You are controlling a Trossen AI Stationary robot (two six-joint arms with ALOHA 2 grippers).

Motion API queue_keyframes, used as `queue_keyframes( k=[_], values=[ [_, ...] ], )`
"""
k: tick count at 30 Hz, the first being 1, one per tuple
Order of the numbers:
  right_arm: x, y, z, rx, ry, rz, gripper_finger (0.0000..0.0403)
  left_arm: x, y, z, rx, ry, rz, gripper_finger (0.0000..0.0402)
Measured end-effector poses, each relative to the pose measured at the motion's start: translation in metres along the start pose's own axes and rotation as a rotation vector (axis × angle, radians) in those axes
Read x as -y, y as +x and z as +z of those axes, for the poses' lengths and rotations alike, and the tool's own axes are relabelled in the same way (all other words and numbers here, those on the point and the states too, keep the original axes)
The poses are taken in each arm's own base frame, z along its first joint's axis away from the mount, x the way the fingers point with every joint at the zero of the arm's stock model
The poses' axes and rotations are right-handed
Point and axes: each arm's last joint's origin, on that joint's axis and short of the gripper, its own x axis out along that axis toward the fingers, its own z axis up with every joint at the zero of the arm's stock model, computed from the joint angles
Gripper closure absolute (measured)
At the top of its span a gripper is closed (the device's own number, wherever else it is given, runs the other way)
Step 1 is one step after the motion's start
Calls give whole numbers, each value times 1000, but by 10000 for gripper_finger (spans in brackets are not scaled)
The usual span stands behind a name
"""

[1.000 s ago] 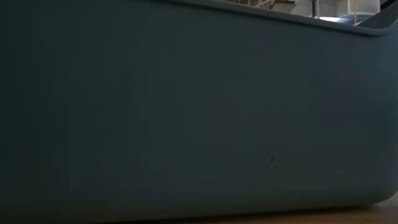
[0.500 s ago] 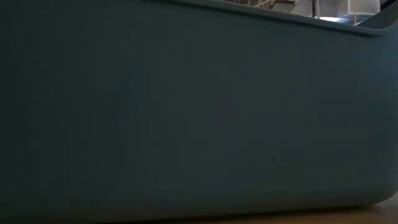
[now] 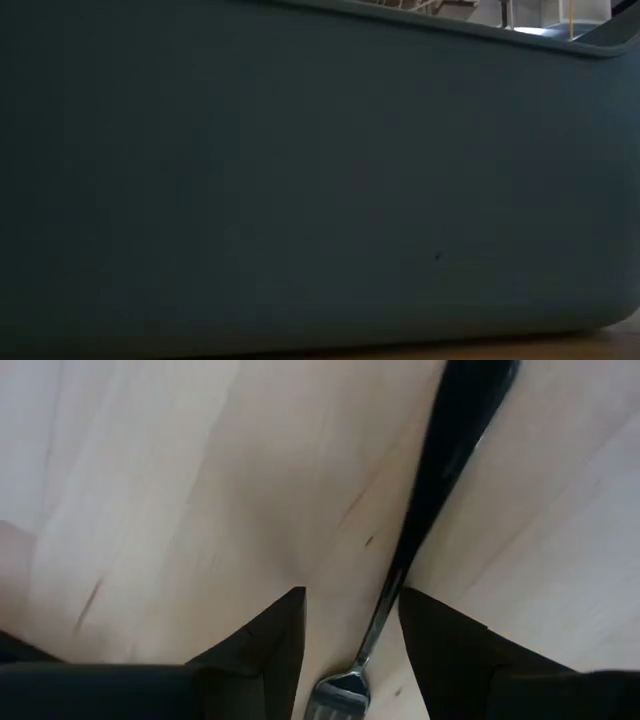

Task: Sort silverware by color (type)
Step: Put the black fork into the blue bin

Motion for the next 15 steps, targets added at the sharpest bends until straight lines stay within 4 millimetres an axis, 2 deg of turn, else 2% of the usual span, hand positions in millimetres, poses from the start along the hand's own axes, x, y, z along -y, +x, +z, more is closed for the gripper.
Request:
queue_keyframes(
  k=[4,7,15],
  values=[
    [0,0,0,0,0,0,242,2,3,2,-17,37,-6,242],
    [0,0,0,-1,-1,0,242,3,4,3,-20,45,-5,258],
    [0,0,0,-4,-1,0,243,4,5,4,-13,71,-25,358]
  ],
)
